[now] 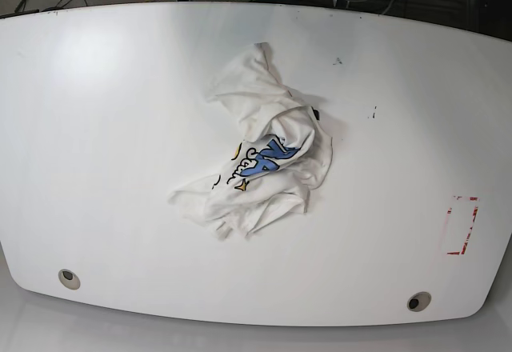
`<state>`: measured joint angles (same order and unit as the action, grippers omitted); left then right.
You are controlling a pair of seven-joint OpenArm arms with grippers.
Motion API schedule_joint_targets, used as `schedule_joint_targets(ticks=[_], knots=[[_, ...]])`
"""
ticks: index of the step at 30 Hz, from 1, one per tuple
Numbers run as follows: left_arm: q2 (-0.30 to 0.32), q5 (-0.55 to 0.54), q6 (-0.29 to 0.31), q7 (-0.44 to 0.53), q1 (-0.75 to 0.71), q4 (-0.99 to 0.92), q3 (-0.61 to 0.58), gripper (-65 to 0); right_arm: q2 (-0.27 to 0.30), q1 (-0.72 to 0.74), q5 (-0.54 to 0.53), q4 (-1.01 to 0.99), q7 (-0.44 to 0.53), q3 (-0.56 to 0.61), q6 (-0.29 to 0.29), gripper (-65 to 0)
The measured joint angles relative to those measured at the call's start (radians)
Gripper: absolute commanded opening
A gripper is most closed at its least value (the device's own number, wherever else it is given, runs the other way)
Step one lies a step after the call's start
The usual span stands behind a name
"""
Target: Layout the t-shirt on the table in an organized manner, then fold the t-shirt properly
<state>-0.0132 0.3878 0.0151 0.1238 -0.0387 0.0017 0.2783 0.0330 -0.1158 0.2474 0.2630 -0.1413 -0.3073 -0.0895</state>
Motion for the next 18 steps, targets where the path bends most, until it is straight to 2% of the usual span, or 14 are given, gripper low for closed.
schedule_joint_targets(ticks=[18], knots=[[0.000, -0.006, 0.000, 0.003, -0.009, 0.006, 0.000, -61.8, 0.001, -0.040, 0.000, 0.048, 0.007, 0.002, 0.000, -64.1]])
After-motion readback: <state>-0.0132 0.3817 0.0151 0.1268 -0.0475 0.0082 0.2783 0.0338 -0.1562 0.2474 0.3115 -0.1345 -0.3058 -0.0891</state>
